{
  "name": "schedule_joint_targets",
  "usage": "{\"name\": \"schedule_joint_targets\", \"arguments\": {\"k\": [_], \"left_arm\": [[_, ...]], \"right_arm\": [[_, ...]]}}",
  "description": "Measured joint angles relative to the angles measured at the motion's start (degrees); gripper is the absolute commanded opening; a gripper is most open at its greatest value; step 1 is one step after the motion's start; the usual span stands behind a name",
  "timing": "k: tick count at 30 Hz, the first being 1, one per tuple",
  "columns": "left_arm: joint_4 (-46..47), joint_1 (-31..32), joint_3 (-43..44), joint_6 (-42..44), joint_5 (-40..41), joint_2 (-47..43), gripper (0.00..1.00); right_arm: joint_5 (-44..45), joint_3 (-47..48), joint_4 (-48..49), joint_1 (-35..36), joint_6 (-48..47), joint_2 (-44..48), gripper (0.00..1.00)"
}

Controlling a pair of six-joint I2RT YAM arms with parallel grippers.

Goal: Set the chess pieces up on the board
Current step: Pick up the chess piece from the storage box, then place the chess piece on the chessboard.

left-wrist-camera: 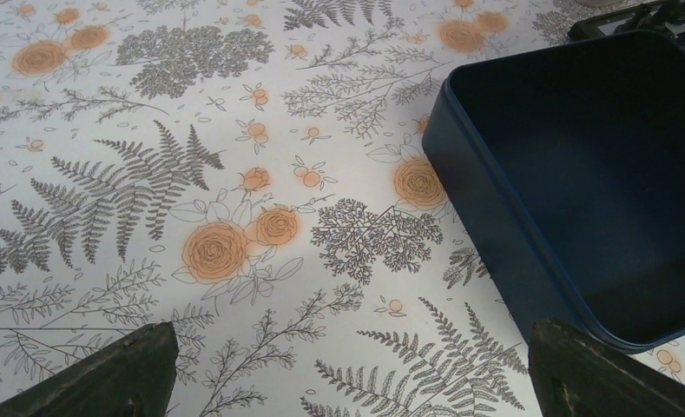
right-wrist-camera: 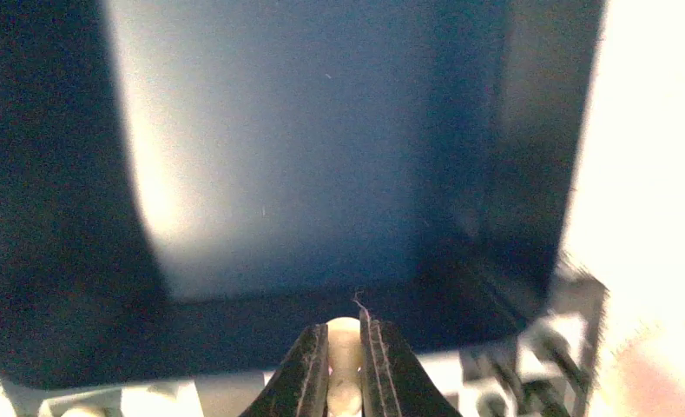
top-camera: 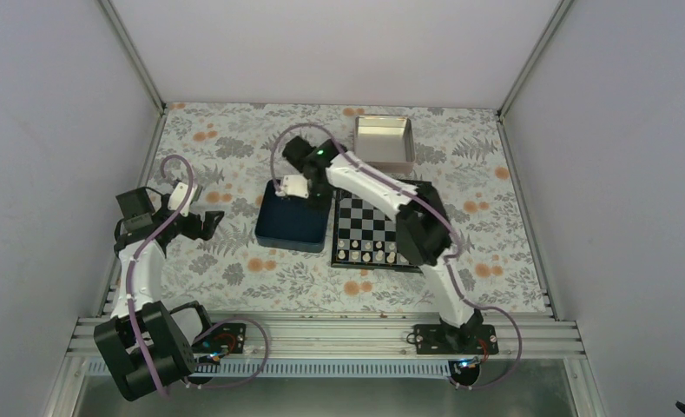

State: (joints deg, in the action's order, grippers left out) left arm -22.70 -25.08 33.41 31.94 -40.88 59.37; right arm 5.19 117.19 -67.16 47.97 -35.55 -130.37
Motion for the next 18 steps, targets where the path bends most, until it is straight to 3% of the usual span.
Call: {"name": "schedule_joint_targets", "arguments": {"k": [6, 13, 18], "left_arm": [[-0.1, -0.3, 0.0, 0.0, 0.0, 0.3, 1.0], [-0.1, -0.3, 0.0, -0.1, 0.3, 0.7, 1.0], [-0.1, -0.5, 0.0, -0.1, 0.3, 2.0, 1.0]], "right_arm": [[-5.7, -7.8, -0.5, -8.5, -1.0, 17.5, 0.08], [-9.3, -30.7, 2.0, -29.3, -5.2, 37.7, 0.08], [-12.6, -47.3, 3.7, -38.1, -9.7, 46.7, 0.08]]}}
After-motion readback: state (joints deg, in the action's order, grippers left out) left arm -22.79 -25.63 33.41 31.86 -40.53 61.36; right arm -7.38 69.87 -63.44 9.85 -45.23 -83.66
